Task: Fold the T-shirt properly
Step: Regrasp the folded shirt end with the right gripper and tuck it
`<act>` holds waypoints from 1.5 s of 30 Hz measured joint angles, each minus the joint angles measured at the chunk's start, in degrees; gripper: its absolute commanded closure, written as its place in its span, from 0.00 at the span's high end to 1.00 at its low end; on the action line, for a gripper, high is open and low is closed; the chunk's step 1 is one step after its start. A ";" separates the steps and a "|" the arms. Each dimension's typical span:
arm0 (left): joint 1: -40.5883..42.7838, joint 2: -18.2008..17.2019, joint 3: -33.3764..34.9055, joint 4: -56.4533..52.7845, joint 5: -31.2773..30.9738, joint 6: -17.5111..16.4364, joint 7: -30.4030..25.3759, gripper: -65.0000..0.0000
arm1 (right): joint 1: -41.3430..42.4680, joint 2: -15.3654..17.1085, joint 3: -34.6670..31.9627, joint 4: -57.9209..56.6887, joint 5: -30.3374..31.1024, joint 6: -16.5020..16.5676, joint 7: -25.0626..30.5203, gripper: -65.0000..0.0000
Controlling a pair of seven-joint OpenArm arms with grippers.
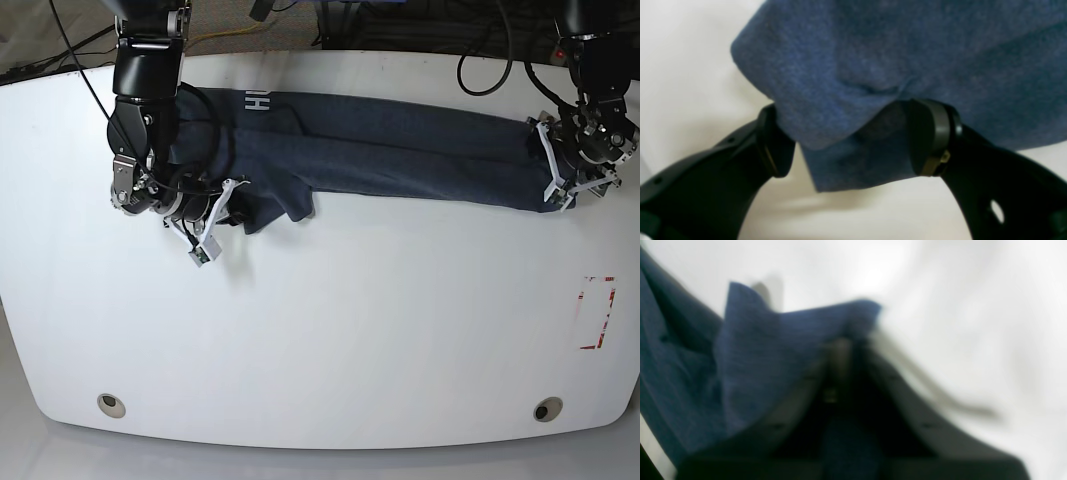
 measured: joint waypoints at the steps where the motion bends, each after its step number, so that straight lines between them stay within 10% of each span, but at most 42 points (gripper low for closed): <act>1: 0.35 0.02 0.00 0.00 0.02 -0.02 -0.20 0.71 | 0.00 0.02 0.02 0.00 -0.11 0.00 0.09 0.00; 18: -0.24 -0.15 -0.15 -2.93 -0.87 0.00 -1.66 0.71 | -12.26 0.07 7.63 35.41 2.36 -0.04 -16.70 0.00; 38: -0.28 -0.28 -0.15 -3.17 -1.14 0.17 -1.99 0.71 | -26.45 0.70 17.79 35.04 10.49 0.02 -16.61 0.00; 45: -0.37 -0.22 -0.15 -2.95 -1.14 0.17 -1.99 0.71 | -26.80 1.44 22.88 31.15 4.50 0.11 -15.80 0.49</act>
